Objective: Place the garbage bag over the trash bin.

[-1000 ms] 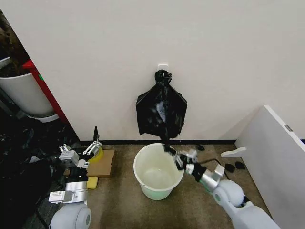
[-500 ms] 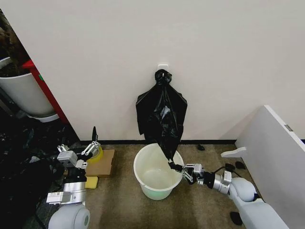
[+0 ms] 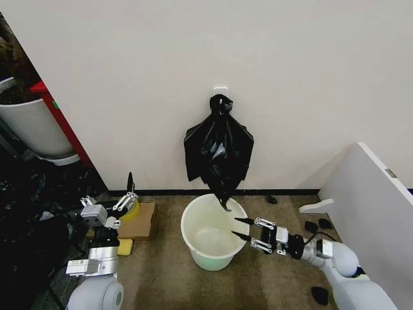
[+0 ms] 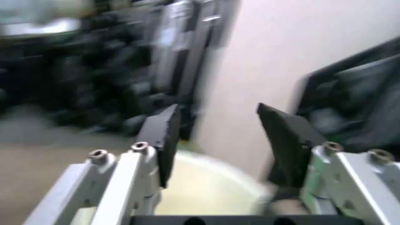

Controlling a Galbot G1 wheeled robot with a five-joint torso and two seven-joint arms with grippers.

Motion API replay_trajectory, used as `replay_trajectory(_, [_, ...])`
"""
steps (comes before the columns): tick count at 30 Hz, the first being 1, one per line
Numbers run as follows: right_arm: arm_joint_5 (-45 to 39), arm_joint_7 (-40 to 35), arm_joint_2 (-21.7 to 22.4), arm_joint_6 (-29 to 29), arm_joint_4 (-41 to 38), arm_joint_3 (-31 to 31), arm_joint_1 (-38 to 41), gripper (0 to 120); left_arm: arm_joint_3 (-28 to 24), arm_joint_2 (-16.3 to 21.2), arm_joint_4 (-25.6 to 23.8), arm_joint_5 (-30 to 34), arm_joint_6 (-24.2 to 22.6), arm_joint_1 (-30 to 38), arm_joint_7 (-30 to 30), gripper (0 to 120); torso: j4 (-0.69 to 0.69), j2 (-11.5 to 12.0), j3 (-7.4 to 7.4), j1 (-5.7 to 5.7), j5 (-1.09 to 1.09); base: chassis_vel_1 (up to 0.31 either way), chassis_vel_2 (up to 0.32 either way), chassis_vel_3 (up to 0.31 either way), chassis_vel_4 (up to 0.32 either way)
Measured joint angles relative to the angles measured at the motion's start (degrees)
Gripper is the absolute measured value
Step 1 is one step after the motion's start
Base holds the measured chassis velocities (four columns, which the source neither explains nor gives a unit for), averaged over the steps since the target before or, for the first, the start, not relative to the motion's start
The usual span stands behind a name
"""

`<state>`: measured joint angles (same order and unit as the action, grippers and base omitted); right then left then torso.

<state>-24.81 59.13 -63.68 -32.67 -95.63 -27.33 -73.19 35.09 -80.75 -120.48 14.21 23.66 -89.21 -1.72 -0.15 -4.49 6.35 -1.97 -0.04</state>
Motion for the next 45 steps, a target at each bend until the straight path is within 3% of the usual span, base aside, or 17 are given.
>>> replay_trajectory(2, [3.51,-16.91,-0.25,-1.51,-3.41,4.04,-1.27,62,-0.01,0.16,0.34,0.00,0.00,0.19,-0.01,100,0.00,0.00,0.00,0.00,0.00,0.000,0.000,0.000,0.000])
replay_trajectory(3, [5.69,-21.59,-0.49,-1.52,-4.26,5.24,-1.29,65,-0.04,0.21,0.50,-0.01,0.00,0.29,-0.02,100,0.01,0.00,0.00,0.00,0.00,0.000,0.000,0.000,0.000])
replay_trajectory(4, [5.69,-21.59,-0.49,-1.52,-4.26,5.24,-1.29,65,-0.04,0.21,0.50,-0.01,0.00,0.29,-0.02,100,0.01,0.00,0.00,0.00,0.00,0.000,0.000,0.000,0.000])
replay_trajectory(7, [18.36,-37.46,-1.53,-0.26,-6.11,10.30,0.14,80,-0.17,0.27,1.29,-0.07,-0.02,0.68,-0.02,100,0.01,0.00,0.00,0.00,0.00,0.000,0.000,0.000,0.000])
replay_trajectory(12, [27.95,-47.67,-1.71,3.12,-5.14,16.32,3.70,97,-0.08,0.62,2.67,-0.10,-0.06,1.18,-0.11,100,0.01,0.00,0.00,0.00,-0.01,0.000,0.000,0.000,0.000])
replay_trajectory(17, [34.21,-53.81,-2.67,5.09,-0.67,20.59,8.65,98,0.15,0.77,4.12,-0.08,-0.09,1.94,-0.33,100,0.02,0.01,0.01,0.00,0.00,0.000,0.000,0.000,0.000])
replay_trajectory(26, [52.79,-59.70,-6.04,9.56,4.66,20.57,13.75,66,0.29,0.52,5.58,-0.06,-0.09,2.41,-0.59,100,0.01,0.02,0.01,0.00,-0.01,0.000,0.000,0.000,0.000])
replay_trajectory(31, [56.09,-60.33,-5.87,11.58,5.01,19.68,13.32,45,0.19,0.25,6.00,-0.32,0.37,2.42,-0.68,100,0.01,0.02,0.01,0.00,0.00,0.000,0.000,0.000,0.000])
replay_trajectory(41, [55.10,-64.59,-5.94,14.15,4.58,18.97,12.78,12,-0.25,-0.03,5.62,-0.83,0.47,2.32,-0.70,100,0.01,0.01,0.00,0.00,0.01,0.000,0.000,0.000,0.000])
replay_trajectory(45, [43.19,-65.48,-4.88,14.17,1.77,20.32,11.42,0,-0.42,1.52,4.96,-0.27,0.34,2.94,-0.67,100,0.02,0.01,0.01,0.00,0.01,0.000,0.000,0.000,0.000])
